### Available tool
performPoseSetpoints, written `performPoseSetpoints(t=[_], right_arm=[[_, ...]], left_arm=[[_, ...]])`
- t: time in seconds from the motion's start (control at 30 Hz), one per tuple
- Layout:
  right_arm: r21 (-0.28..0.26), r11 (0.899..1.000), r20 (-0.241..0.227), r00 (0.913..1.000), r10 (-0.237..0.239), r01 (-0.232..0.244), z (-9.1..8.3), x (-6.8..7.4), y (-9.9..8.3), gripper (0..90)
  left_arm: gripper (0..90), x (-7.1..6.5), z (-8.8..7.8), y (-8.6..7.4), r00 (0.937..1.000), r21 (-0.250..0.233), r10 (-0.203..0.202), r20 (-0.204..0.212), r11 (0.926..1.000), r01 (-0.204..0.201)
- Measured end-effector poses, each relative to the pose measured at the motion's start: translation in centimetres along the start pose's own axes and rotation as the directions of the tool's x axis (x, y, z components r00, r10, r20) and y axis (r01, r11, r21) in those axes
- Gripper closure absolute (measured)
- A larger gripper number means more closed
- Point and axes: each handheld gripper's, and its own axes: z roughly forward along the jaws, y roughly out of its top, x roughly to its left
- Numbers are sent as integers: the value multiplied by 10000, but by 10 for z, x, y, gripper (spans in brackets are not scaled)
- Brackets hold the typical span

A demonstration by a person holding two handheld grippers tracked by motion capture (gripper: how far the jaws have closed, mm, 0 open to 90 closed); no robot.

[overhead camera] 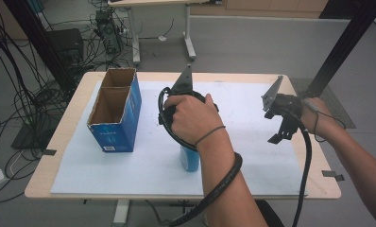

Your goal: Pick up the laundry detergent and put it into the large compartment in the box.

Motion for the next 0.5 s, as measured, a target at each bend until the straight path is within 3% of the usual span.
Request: performPoseSetpoints(t=[0.2, 0.43, 0.5], right_arm=[[67, 10000, -33, 10000, 45, -45, 2, 1, 2, 38], [70, 10000, -22, 10000, -22, 22, 2, 2, 3, 40], [113, 9999, -14, 10000, 72, -72, 2, 2, 3, 38]], left_arm=[[55, -4, 9, 1, 10000, 4, -58, -58, 10000, 58], [54, 4, 11, 2, 9998, 14, -182, 101, 9998, 182], [54, 3, 11, 2, 9998, 45, -186, -45, 9998, 186]])
